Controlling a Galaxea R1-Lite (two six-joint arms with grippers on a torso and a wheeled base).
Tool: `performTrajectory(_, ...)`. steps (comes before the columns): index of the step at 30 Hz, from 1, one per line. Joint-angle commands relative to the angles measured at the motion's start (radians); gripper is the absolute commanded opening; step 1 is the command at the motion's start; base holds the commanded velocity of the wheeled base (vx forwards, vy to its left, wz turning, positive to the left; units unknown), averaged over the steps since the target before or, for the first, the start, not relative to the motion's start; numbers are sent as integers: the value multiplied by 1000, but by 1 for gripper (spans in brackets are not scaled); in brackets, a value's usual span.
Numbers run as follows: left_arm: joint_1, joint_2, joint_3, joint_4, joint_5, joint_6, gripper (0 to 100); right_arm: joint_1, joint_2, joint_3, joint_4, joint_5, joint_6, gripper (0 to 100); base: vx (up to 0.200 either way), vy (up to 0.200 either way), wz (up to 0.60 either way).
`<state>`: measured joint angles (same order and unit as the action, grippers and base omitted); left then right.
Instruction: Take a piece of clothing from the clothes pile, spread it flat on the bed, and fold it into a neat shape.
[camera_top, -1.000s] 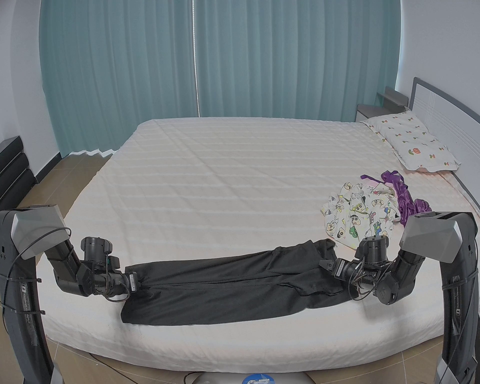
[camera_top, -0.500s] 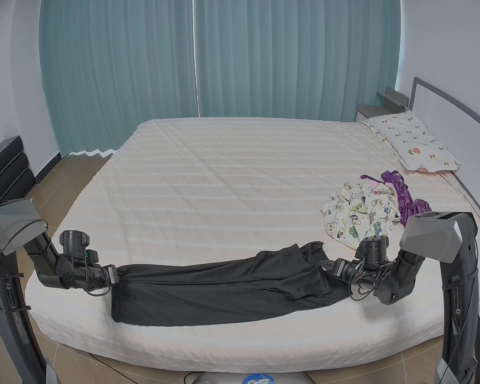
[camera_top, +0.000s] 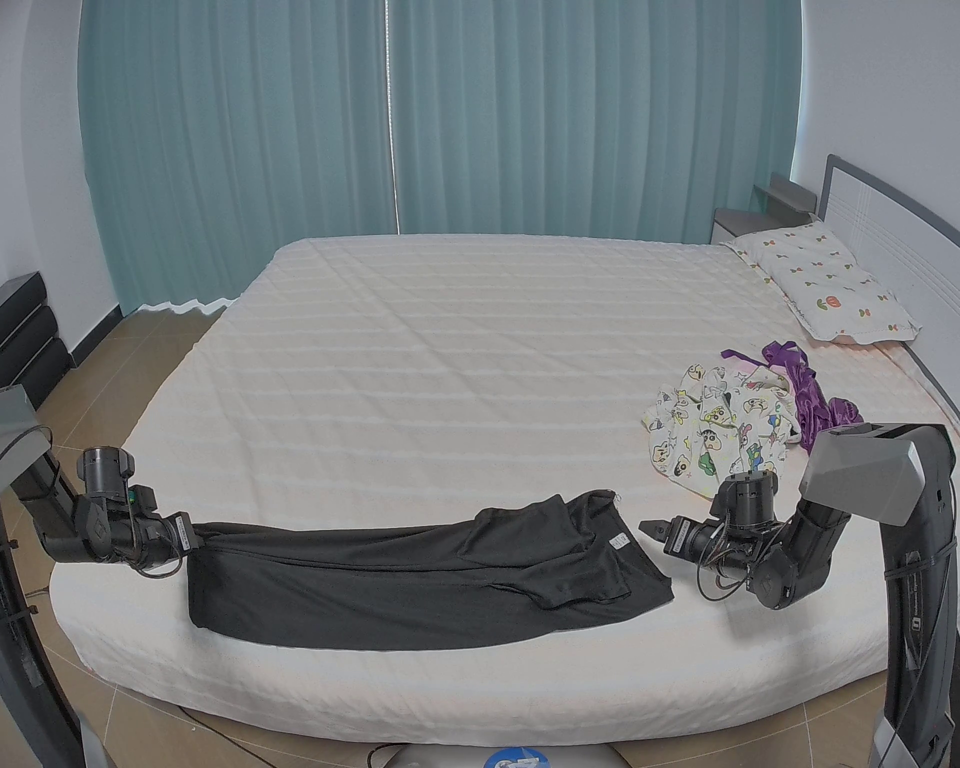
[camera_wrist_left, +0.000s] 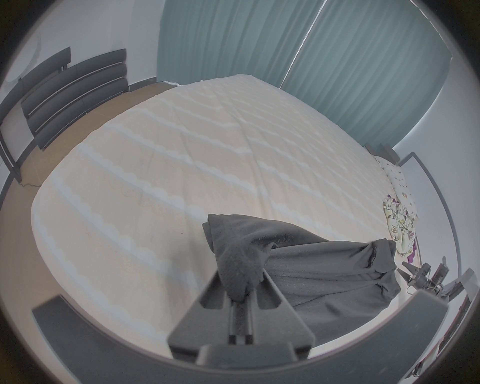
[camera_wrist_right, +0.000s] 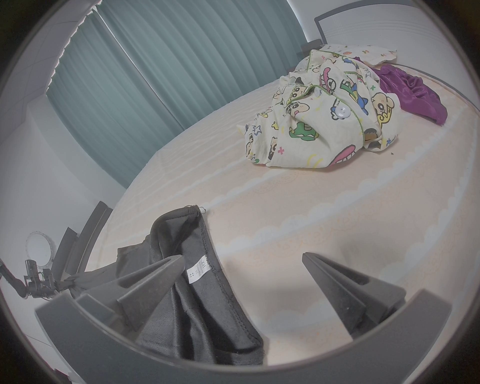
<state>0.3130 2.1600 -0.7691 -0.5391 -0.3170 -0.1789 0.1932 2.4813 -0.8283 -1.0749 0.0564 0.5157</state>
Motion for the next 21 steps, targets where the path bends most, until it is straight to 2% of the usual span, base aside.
performTrajectory(1,-18,-42,11,7,-2,-5,0,0,-2,-2,0,0,0,100,0,0,0)
performTrajectory(8,-94,-78,22,10,10,-22,0,0,-5,0,0,0,0,100,0,0,0)
performTrajectory(9,-129,-89,36,10,13,-25,0,0,-5,0,-2,0,0,100,0,0,0)
performTrajectory(16,-239,-143,60,10,19,-47,0,-1,-5,-2,-2,0,0,100,0,0,0)
performTrajectory(21,-298,-147,54,10,69,-73,0,-1,-7,0,-3,0,1,100,0,0,0)
